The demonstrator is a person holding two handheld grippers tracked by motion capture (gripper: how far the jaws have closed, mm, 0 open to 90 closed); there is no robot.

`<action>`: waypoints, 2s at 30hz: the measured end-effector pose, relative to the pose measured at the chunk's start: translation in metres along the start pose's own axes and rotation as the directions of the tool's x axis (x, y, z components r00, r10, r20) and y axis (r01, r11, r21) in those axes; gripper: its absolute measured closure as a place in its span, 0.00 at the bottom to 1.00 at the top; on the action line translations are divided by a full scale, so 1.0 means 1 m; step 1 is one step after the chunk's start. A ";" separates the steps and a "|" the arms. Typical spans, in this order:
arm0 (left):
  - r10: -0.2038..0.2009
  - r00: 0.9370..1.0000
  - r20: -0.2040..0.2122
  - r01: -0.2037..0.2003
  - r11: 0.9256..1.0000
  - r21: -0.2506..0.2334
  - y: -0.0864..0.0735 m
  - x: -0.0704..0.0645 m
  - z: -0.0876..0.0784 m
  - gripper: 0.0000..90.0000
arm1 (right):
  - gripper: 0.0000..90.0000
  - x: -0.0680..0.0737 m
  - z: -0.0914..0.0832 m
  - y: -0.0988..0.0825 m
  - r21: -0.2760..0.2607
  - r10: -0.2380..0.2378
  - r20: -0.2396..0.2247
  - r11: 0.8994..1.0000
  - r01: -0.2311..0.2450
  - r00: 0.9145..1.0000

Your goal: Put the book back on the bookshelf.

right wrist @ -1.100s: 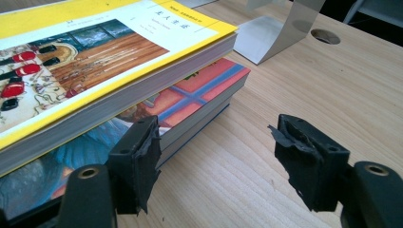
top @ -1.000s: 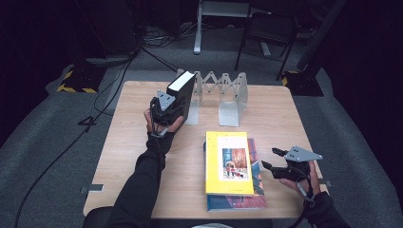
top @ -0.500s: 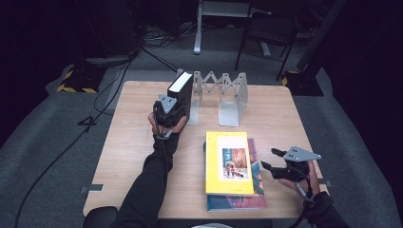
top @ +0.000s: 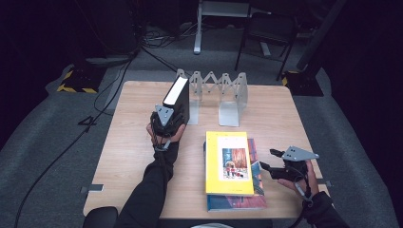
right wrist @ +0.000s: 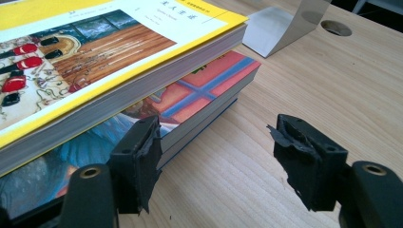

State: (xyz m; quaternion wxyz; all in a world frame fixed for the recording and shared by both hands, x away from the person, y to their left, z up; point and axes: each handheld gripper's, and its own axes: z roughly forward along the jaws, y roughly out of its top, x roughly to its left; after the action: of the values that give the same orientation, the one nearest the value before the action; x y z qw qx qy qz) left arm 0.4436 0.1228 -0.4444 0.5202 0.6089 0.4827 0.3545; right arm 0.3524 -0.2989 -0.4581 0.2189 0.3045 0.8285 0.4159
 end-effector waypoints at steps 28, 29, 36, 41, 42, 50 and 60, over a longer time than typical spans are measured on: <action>-0.002 0.998 -0.070 0.012 0.990 0.139 -0.028 -0.012 0.009 0.57 | 0.36 0.003 0.004 0.000 0.039 -0.021 -0.003 0.999 0.021 1.000; -0.004 0.997 -0.072 0.014 0.990 0.139 -0.027 -0.013 0.012 0.57 | 0.36 0.003 0.004 -0.001 0.038 -0.019 -0.005 0.999 0.019 1.000; -0.026 0.997 -0.067 0.034 0.992 0.119 -0.025 -0.010 0.025 0.58 | 0.37 0.002 0.004 -0.002 0.040 -0.023 -0.016 0.999 0.023 1.000; -0.028 0.997 -0.072 0.036 0.992 0.119 -0.023 -0.010 0.032 0.58 | 0.37 0.003 0.005 -0.002 0.041 -0.023 -0.015 0.999 0.024 1.000; -0.036 0.997 -0.074 0.044 0.993 0.113 -0.023 -0.010 0.035 0.58 | 0.37 0.003 0.004 -0.002 0.041 -0.027 -0.015 0.999 0.027 1.000; -0.047 0.995 -0.091 0.057 0.992 0.109 -0.021 -0.012 0.045 0.57 | 0.37 0.003 0.005 -0.003 0.037 -0.019 -0.016 0.999 0.019 1.000; -0.065 0.997 -0.045 0.070 0.988 0.139 -0.019 -0.007 0.044 0.54 | 0.37 0.003 0.003 -0.003 0.034 -0.017 -0.006 0.999 0.017 1.000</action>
State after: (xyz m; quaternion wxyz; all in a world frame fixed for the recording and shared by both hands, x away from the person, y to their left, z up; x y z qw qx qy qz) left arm 0.4785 0.1026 -0.4720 0.4777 0.6201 0.5373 0.3140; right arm 0.3518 -0.2965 -0.4623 0.2146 0.2999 0.8387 0.4007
